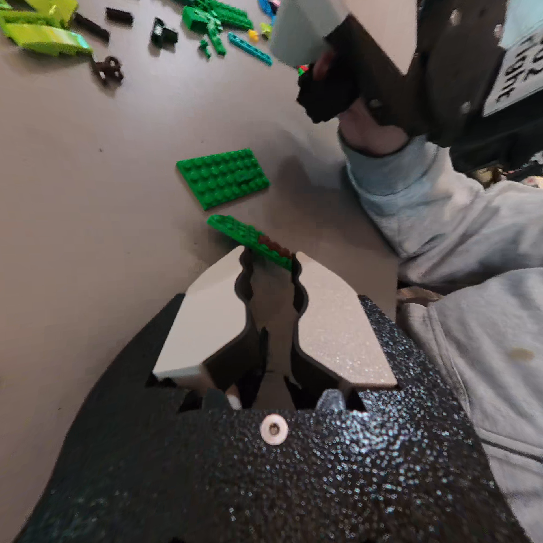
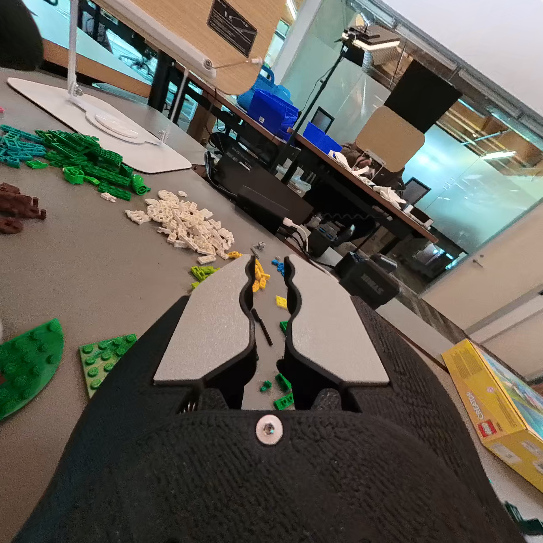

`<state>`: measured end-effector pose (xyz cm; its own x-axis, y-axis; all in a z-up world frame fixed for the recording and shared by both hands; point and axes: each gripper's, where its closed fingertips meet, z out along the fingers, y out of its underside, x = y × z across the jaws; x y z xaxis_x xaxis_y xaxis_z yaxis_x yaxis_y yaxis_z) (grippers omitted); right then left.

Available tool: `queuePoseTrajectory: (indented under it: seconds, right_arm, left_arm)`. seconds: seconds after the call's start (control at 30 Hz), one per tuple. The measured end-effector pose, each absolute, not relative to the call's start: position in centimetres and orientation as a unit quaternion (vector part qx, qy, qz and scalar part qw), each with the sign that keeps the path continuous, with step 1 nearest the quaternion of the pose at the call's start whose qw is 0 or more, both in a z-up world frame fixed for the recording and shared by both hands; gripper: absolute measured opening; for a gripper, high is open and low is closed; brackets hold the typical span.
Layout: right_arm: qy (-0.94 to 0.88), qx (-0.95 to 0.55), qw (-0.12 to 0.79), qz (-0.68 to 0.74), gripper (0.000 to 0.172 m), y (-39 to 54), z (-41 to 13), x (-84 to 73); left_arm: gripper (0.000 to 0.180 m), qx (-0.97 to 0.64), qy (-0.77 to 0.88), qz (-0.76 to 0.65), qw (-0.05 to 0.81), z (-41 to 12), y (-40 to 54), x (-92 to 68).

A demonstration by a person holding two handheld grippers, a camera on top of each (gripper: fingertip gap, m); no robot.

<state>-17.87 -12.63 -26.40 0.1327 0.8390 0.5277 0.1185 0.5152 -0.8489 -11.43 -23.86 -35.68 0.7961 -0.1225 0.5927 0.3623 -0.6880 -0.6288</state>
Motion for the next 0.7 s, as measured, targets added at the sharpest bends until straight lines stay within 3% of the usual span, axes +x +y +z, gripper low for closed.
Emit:
queuePoseTrajectory:
  seconds: [0.17,0.3,0.47,0.57,0.7]
  right_arm:
    - [-0.636,-0.373,0.620,0.270,0.019,-12.9,-27.2,-17.8]
    - [-0.744,-0.215,0.583,0.246,0.017,-15.2,-29.2,-16.5]
    - [-0.829,-0.267,0.347,0.348,0.005,-17.3,-33.5,-13.3]
    - [-0.825,-0.328,0.226,0.401,0.003,-18.0,-34.1,-12.0]
    - [-0.841,-0.365,0.233,0.325,0.003,-16.3,-36.5,-12.5]
  left_arm:
    - [0.040,-0.851,-0.087,-0.240,0.459,-34.6,-22.8,-14.2]
    - [0.030,-0.823,-0.076,-0.110,0.552,-32.2,-22.5,-17.7]
    - [0.012,-0.782,-0.036,0.064,0.619,-29.8,-22.9,-19.8]
    - [0.016,-0.771,-0.010,0.141,0.621,-29.5,-22.9,-19.8]
    - [0.012,-0.763,0.046,0.177,0.619,-29.4,-22.7,-18.3]
